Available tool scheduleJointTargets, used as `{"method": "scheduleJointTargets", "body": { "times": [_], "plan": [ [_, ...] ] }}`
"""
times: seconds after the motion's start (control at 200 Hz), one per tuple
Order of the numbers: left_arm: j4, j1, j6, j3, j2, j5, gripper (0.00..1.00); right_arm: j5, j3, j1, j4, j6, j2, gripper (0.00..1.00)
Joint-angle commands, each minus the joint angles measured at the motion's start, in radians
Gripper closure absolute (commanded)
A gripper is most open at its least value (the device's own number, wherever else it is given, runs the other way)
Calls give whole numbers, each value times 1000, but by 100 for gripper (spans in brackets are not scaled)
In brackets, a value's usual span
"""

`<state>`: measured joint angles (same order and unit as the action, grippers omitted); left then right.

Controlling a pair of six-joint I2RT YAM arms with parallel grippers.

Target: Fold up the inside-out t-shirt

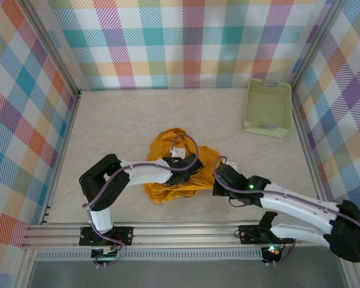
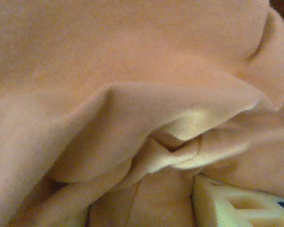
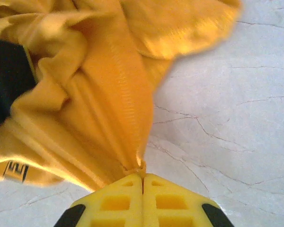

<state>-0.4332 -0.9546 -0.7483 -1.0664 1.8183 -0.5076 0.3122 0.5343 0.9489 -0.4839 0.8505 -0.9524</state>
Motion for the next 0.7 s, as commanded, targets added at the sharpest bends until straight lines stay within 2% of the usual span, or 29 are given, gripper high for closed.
{"method": "scheduleJointTargets", "body": {
  "times": [0.0, 0.145, 0.25, 0.375, 0.505, 0.575, 0.695],
  "plan": [
    [-83, 56, -65, 48, -23, -43, 42, -28, -89, 5, 33, 22, 89, 100],
    [-13, 49, -11, 65, -70, 8, 40, -46, -166, 5, 150, 82, 65, 93],
    [24, 9, 50, 68, -108, 32, 37, -26, -122, 4, 113, 94, -12, 73],
    [39, -50, 110, 55, -145, 55, 34, -2, -48, 4, 79, 18, -29, 59],
    [64, -79, 132, 74, -195, 87, 33, 3, 27, 4, 83, -93, -54, 51],
    [91, -79, 130, 117, -253, 95, 33, -22, 66, 3, 110, -155, -108, 43],
    [54, -55, 91, 192, -377, 42, 30, -51, 149, 3, 153, -213, -248, 32]
  ]
}}
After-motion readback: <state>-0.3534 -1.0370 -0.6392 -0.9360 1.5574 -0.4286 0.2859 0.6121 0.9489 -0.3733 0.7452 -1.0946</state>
